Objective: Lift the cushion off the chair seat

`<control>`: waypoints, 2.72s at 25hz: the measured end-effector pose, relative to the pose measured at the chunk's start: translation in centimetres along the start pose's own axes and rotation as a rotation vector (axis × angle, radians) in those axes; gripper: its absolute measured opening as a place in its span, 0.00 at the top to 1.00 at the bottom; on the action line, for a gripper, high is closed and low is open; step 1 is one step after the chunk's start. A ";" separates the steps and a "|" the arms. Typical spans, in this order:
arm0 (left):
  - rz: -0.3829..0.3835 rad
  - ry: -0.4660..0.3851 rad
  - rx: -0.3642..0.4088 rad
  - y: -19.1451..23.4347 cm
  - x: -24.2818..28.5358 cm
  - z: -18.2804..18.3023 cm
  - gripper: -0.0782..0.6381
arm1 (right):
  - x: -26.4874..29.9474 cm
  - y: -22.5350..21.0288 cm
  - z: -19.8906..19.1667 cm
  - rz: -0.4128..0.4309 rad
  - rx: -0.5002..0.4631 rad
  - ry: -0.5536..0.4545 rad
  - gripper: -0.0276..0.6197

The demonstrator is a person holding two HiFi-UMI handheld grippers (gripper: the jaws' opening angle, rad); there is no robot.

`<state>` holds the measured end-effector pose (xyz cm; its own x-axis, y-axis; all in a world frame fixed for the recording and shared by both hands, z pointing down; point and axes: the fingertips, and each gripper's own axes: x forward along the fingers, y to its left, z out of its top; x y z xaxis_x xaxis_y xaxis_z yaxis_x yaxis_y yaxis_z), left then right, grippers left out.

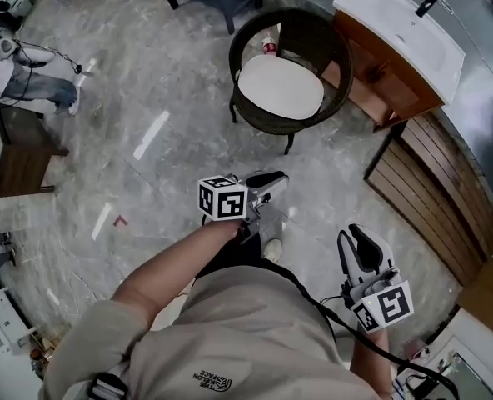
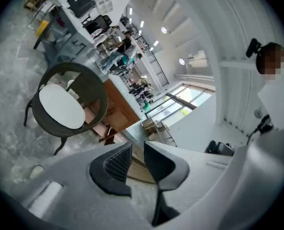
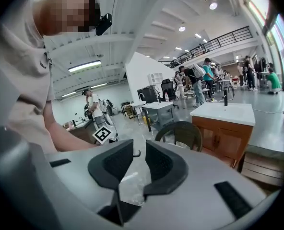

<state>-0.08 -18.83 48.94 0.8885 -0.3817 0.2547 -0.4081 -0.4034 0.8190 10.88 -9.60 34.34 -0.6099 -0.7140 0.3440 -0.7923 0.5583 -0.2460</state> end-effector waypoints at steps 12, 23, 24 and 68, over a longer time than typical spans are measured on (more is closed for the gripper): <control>0.205 -0.152 -0.563 36.5 11.1 5.7 0.68 | 13.4 -9.5 -3.4 -0.085 0.146 0.254 0.82; 0.335 -0.117 -0.652 51.3 15.5 4.9 0.65 | 21.1 -12.8 -8.0 -0.096 0.243 0.350 0.82; 0.349 -0.110 -0.660 52.0 15.7 4.6 0.65 | 21.5 -13.1 -8.4 -0.092 0.246 0.357 0.82; 0.224 -0.252 -0.506 35.1 9.9 9.0 0.83 | 11.9 -8.2 -6.9 -0.062 0.196 0.161 0.86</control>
<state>-7.56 -44.28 75.57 0.6904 -0.6215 0.3702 -0.3744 0.1309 0.9180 10.27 -19.76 46.72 -0.5618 -0.6590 0.5001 -0.8259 0.4118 -0.3852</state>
